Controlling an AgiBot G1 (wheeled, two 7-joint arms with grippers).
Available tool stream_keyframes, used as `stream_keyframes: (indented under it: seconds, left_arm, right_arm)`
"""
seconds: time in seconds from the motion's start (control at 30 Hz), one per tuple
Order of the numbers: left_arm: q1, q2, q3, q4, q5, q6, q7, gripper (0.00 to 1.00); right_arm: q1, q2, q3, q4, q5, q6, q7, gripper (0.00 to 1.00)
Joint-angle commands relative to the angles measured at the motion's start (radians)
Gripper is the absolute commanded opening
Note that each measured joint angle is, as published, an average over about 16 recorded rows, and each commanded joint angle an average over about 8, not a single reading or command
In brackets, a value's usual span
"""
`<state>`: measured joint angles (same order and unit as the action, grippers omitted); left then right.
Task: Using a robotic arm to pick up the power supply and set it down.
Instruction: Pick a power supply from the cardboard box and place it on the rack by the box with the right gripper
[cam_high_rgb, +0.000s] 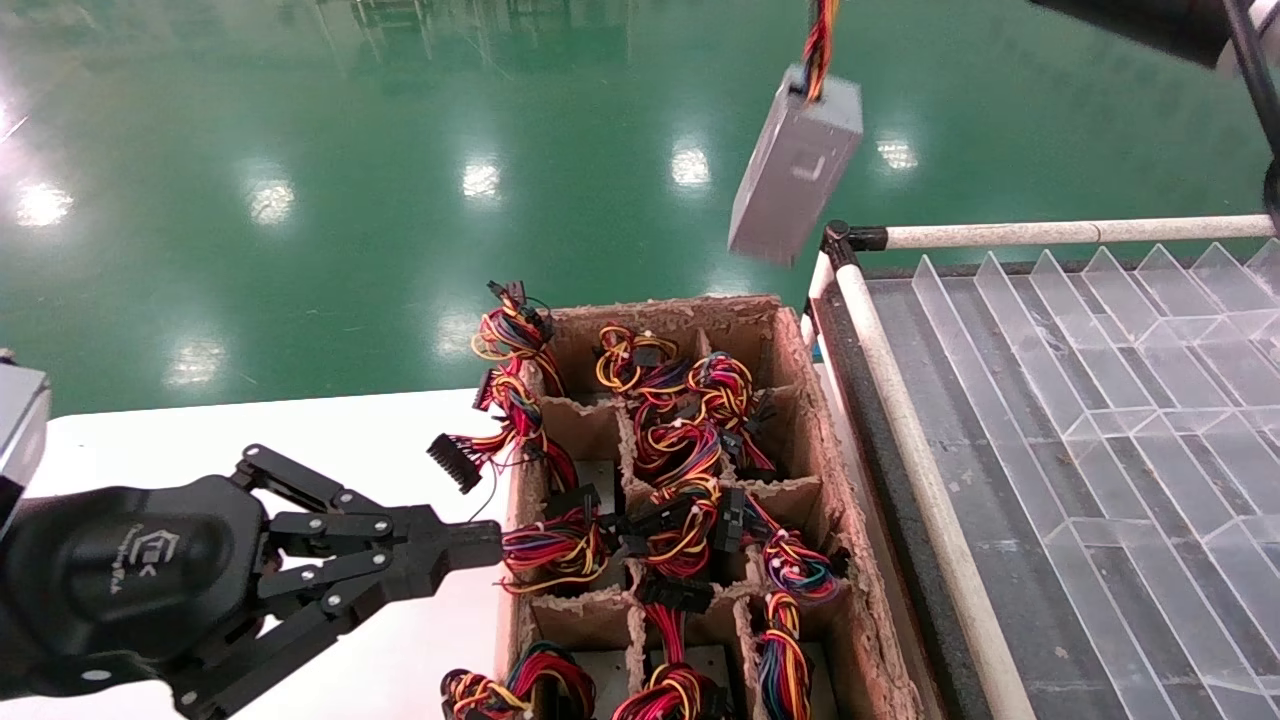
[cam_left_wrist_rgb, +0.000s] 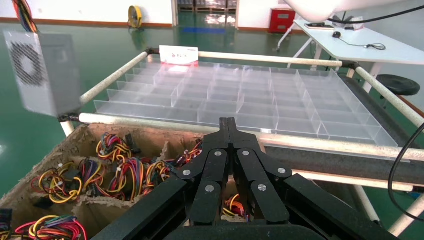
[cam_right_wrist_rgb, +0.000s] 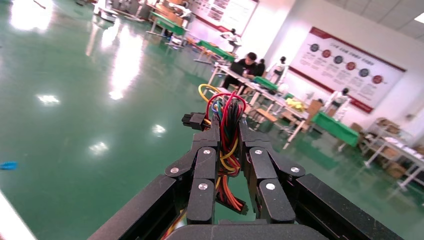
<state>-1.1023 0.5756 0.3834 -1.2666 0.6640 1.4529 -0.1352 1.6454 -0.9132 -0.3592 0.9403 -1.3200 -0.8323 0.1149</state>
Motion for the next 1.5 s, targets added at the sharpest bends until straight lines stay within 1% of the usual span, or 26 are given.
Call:
stream_keyframes:
  seconds: [0.03, 0.47, 0.7, 0.87, 1.13, 1.37, 1.5]
  left_arm:
    - [0.000, 0.000, 0.000, 0.000, 0.000, 0.000, 0.000, 0.00]
    - [0.000, 0.000, 0.000, 0.000, 0.000, 0.000, 0.000, 0.00]
    - [0.000, 0.000, 0.000, 0.000, 0.000, 0.000, 0.000, 0.00]
    - [0.000, 0.000, 0.000, 0.000, 0.000, 0.000, 0.000, 0.00]
    - [0.000, 0.000, 0.000, 0.000, 0.000, 0.000, 0.000, 0.00]
    - [0.000, 0.000, 0.000, 0.000, 0.000, 0.000, 0.000, 0.00]
    - [0.000, 0.000, 0.000, 0.000, 0.000, 0.000, 0.000, 0.00]
  right_arm:
    - [0.021, -0.004, 0.000, -0.013, -0.010, 0.009, -0.010, 0.00]
    - [0.067, 0.003, -0.024, -0.193, -0.078, 0.021, -0.094, 0.00]
    - [0.069, 0.032, -0.035, -0.220, -0.111, 0.023, -0.121, 0.00]
    - [0.055, 0.040, -0.054, -0.220, -0.151, 0.045, -0.129, 0.00]
    - [0.044, -0.005, -0.082, -0.247, -0.203, 0.102, -0.147, 0.00]
    - [0.056, -0.043, -0.096, -0.301, -0.246, 0.174, -0.188, 0.00]
    - [0.056, -0.062, -0.099, -0.317, -0.250, 0.185, -0.211, 0.00]
